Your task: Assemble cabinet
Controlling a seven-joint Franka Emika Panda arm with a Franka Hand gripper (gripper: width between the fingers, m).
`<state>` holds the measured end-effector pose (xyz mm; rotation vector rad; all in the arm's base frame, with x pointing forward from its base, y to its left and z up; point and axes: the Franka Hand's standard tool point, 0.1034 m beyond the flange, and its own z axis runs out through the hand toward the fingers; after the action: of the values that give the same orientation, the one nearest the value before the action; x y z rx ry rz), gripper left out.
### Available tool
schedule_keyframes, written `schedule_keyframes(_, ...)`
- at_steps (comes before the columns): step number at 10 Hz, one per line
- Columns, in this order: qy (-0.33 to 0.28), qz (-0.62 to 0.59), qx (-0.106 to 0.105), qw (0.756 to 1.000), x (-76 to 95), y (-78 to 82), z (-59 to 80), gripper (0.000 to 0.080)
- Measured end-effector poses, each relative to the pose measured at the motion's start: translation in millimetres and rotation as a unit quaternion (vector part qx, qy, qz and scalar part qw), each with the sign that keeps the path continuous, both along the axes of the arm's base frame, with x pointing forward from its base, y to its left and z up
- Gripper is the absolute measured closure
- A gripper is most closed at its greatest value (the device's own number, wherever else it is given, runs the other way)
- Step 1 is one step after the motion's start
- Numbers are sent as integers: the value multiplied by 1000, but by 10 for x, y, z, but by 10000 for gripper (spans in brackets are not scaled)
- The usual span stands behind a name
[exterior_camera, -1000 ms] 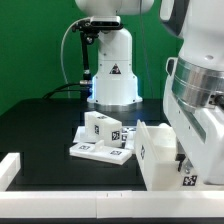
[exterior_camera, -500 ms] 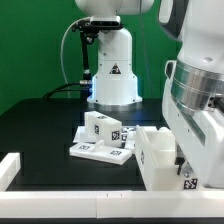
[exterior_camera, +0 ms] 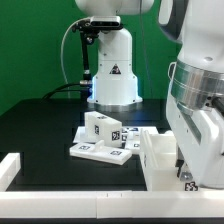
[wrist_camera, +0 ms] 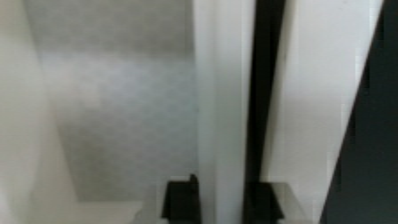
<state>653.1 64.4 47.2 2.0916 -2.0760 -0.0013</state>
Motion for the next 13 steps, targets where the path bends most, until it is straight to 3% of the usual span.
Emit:
schedule_keyframes(6, -11, -3, -13, 1000, 60, 0, 3, 709)
schedule_keyframes(13, -14, -3, -14, 1000, 99, -1, -2, 709)
